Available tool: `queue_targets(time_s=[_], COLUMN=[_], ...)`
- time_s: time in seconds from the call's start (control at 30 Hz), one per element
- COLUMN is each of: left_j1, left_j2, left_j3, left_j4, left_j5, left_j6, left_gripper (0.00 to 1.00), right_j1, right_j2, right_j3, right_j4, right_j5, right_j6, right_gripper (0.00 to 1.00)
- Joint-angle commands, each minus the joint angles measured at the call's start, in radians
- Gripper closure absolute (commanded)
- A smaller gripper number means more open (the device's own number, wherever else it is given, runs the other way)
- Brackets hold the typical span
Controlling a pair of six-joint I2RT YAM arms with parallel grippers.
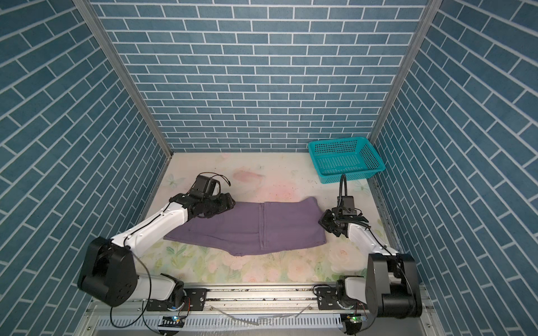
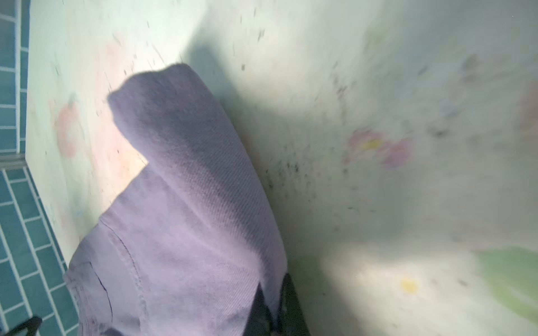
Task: Fold and stack the trousers
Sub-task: Fold the trousers at the center of the table.
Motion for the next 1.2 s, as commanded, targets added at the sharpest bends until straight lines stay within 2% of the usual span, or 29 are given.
queue_targets(time_s=[0.0, 0.17, 0.33, 0.53, 0.87, 1.0, 1.17], left_j1=[0.044, 0.100, 0.121, 0.129, 0.129, 0.129, 0.132], left_j2=[-0.065, -0.141, -0.166, -0.151, -0.131, -0.141, -0.193], left_j3=[-0.055, -0.126, -0.158, -0.203, -0.226, -0.275, -0.263], left_j4=[-0.055, -0.072, -0.069, -0.011, 0.013, 0.043, -0.010], left_j5=[0.013, 0.017, 0.017, 0.058, 0.051, 0.064, 0.037], left_j6=[0.019, 0.020, 0.015, -0.016, -0.026, -0.044, -0.040], left_gripper=[0.20, 0.23, 0.23, 0.22, 0.22, 0.22, 0.22], right_j1=[-0.066, -0.114, -0.086, 0.145, 0.525, 0.630, 0.726], right_j2=[-0.110, -0.202, -0.226, -0.147, 0.048, 0.151, 0.284], right_j3=[0.159, 0.315, 0.368, 0.435, 0.587, 0.636, 0.717], right_j4=[-0.263, -0.428, -0.393, -0.340, -0.253, -0.207, -0.136], right_j5=[0.162, 0.231, 0.166, 0.201, 0.264, 0.253, 0.244], right_j6=[-0.083, -0.122, -0.055, 0.003, 0.068, 0.097, 0.119], right_gripper=[1.00, 1.00, 1.00, 1.00, 1.00, 1.00, 1.00])
